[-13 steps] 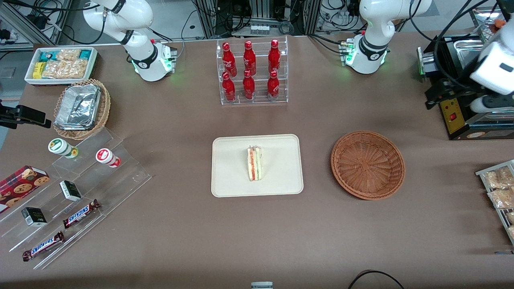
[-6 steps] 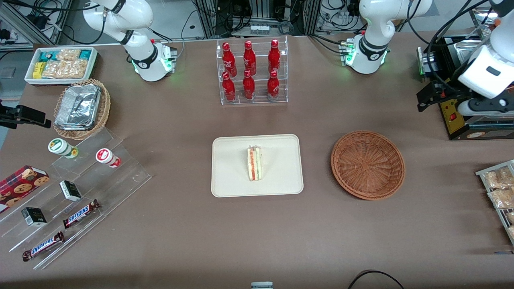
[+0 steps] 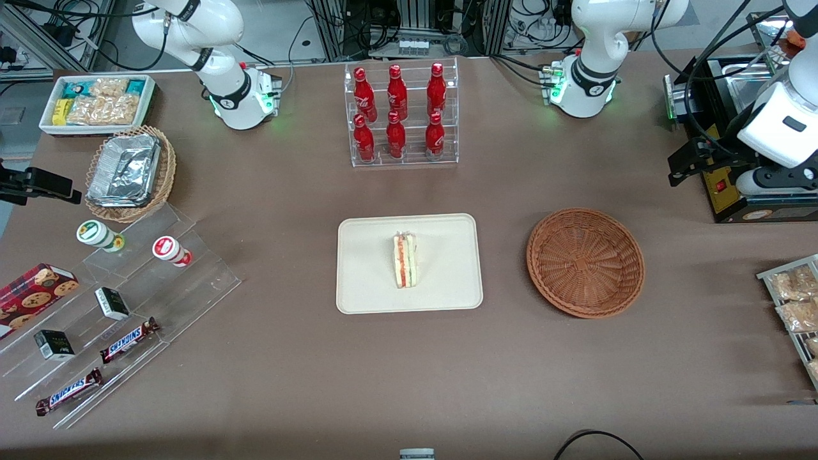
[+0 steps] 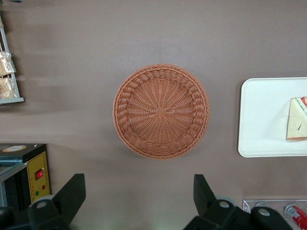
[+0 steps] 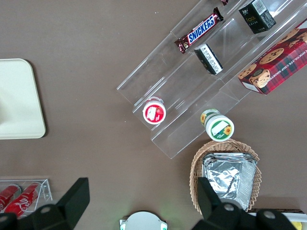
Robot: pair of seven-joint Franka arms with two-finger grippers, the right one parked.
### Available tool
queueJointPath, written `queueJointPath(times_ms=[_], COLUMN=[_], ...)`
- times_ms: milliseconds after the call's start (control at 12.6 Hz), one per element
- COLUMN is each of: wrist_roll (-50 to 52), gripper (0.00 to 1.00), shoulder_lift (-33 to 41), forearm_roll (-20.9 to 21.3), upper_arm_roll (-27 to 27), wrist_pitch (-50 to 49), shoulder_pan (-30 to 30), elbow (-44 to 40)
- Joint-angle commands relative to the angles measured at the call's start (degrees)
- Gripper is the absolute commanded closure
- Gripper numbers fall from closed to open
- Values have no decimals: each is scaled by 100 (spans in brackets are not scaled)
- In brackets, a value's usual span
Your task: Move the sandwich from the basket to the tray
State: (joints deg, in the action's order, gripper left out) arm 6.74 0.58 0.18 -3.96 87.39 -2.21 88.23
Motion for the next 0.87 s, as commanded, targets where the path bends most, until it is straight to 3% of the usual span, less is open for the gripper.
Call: queueJointPath(times_ms=[0, 792], wrist_roll=[-68, -243], gripper=[1, 1], shoulder_lift=[-76, -76], forearm_roll=[0, 105], upper_arm_roll=[80, 247], wrist_pitch=[-55, -64], shoulder_pan=[-78, -69], elbow=[-175, -175])
